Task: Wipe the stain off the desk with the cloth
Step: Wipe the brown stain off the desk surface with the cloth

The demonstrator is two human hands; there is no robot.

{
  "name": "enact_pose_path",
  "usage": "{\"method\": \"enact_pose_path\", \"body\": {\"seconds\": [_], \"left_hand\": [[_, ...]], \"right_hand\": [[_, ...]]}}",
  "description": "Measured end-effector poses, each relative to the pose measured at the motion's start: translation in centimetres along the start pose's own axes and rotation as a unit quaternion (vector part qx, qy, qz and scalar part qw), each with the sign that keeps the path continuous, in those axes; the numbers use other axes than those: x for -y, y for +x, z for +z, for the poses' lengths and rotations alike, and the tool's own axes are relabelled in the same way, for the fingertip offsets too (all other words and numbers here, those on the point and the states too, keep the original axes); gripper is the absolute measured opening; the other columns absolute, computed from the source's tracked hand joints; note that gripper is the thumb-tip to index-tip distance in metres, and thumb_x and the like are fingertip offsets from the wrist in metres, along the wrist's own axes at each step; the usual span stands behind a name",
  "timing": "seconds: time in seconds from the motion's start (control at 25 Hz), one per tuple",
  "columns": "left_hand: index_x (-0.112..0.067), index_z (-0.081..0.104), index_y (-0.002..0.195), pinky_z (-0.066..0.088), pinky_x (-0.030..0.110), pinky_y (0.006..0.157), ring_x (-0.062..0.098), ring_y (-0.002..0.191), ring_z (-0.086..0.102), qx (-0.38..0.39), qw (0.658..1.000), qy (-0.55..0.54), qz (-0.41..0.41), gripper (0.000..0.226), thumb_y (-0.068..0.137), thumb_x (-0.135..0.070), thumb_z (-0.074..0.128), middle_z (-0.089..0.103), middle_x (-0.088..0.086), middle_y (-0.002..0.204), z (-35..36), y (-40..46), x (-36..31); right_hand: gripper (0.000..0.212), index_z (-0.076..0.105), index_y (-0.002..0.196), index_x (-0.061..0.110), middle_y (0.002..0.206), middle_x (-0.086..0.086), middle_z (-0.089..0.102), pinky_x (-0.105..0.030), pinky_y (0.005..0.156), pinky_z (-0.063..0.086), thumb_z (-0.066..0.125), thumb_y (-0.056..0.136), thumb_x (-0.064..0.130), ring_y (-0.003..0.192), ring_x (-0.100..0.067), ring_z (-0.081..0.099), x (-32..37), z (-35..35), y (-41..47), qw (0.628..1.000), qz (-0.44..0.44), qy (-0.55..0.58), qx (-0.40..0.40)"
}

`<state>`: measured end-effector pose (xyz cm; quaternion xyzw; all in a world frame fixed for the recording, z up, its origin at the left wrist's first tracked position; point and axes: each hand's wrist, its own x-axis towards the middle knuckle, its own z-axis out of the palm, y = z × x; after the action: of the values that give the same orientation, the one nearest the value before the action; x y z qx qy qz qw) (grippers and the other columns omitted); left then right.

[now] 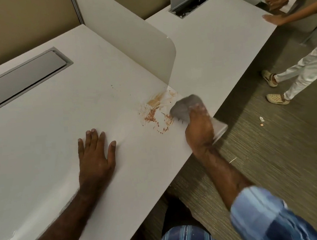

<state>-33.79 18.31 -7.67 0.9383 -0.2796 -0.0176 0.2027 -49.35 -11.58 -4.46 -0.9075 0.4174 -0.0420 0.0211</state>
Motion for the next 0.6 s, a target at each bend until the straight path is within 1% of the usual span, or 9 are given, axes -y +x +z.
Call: {"method": "enact_pose_path", "body": {"seconds": [0.08,0.2,0.28,0.36,0.4,0.44,0.48,0.52,0.6], "left_hand": [[-0.009,0.046,0.160,0.005,0.046,0.138,0.024,0.167,0.020,0.001,1.000,0.002,0.001,0.075,0.109,-0.059,0.026,0.032,0.014,0.175,0.2,0.0,0.2],[-0.007,0.048,0.159,0.004,0.048,0.138,0.025,0.166,0.022,0.006,1.000,0.014,-0.005,0.076,0.108,-0.059,0.025,0.034,0.015,0.174,0.1,0.1,-0.2],[-0.003,0.054,0.153,0.006,0.053,0.137,0.031,0.165,0.027,-0.001,0.999,0.036,0.008,0.075,0.108,-0.055,0.025,0.039,0.020,0.171,-0.9,0.0,-1.3],[-0.004,0.071,0.134,0.014,0.055,0.136,0.034,0.159,0.040,-0.012,1.000,0.012,0.026,0.071,0.110,-0.053,0.026,0.052,0.023,0.161,-1.9,-0.6,-4.0],[-0.008,0.078,0.119,0.022,0.056,0.133,0.033,0.148,0.054,0.003,0.999,-0.027,0.023,0.072,0.111,-0.056,0.025,0.066,0.021,0.147,-2.4,-1.1,-6.0],[-0.013,0.079,0.100,0.034,0.054,0.127,0.025,0.125,0.070,0.035,0.996,-0.082,0.005,0.077,0.110,-0.064,0.022,0.079,0.016,0.120,-2.9,-1.5,-8.5],[-0.015,0.074,0.082,0.047,0.048,0.114,0.014,0.094,0.074,0.085,0.985,-0.149,-0.031,0.082,0.106,-0.074,0.021,0.080,0.006,0.090,-3.4,-1.7,-11.2],[-0.015,0.068,0.074,0.054,0.038,0.096,0.012,0.074,0.068,0.134,0.965,-0.210,-0.077,0.087,0.099,-0.084,0.023,0.072,0.005,0.074,-3.8,-1.7,-13.5],[-0.018,0.069,0.075,0.050,0.025,0.068,0.011,0.063,0.062,0.183,0.933,-0.277,-0.142,0.080,0.086,-0.092,0.041,0.067,0.001,0.068,-4.3,-1.2,-16.9]], "right_hand": [[0.076,0.006,0.167,0.005,0.176,-0.021,0.014,-0.049,0.132,0.025,0.047,0.105,0.021,0.163,-0.039,0.019,1.4,0.2,-5.9,0.996,-0.081,-0.018,0.023],[0.075,0.051,0.155,0.009,0.163,-0.016,0.049,-0.051,0.124,0.042,0.072,0.083,0.009,0.150,-0.037,0.049,2.7,-0.4,-11.7,0.987,-0.143,0.072,0.016],[0.078,0.057,0.152,0.013,0.162,-0.010,0.052,-0.048,0.126,0.034,0.081,0.078,0.003,0.150,-0.032,0.049,2.2,-1.8,-11.9,0.983,-0.162,0.083,0.035],[0.081,0.046,0.160,0.017,0.169,-0.004,0.040,-0.042,0.131,0.015,0.077,0.086,0.003,0.159,-0.026,0.035,0.9,-3.2,-10.8,0.972,-0.181,0.130,0.080],[0.082,0.041,0.162,0.018,0.171,-0.002,0.035,-0.039,0.132,0.010,0.074,0.089,0.003,0.161,-0.023,0.029,0.4,-3.6,-10.4,0.965,-0.188,0.158,0.095],[0.083,0.038,0.164,0.020,0.173,0.001,0.032,-0.037,0.132,0.008,0.074,0.090,0.005,0.162,-0.020,0.025,-0.1,-3.9,-10.2,0.958,-0.199,0.182,0.098],[0.086,0.035,0.165,0.022,0.174,0.003,0.030,-0.036,0.133,0.009,0.074,0.091,0.007,0.163,-0.017,0.022,-0.4,-4.3,-10.1,0.951,-0.211,0.200,0.107],[0.088,0.031,0.166,0.024,0.174,0.006,0.027,-0.037,0.135,0.011,0.076,0.091,0.011,0.164,-0.014,0.019,-0.5,-4.8,-10.1,0.942,-0.225,0.217,0.122],[0.089,0.031,0.164,0.023,0.173,0.005,0.031,-0.044,0.134,0.022,0.078,0.089,0.015,0.163,-0.014,0.023,-0.5,-5.5,-10.3,0.924,-0.252,0.258,0.130]]}}
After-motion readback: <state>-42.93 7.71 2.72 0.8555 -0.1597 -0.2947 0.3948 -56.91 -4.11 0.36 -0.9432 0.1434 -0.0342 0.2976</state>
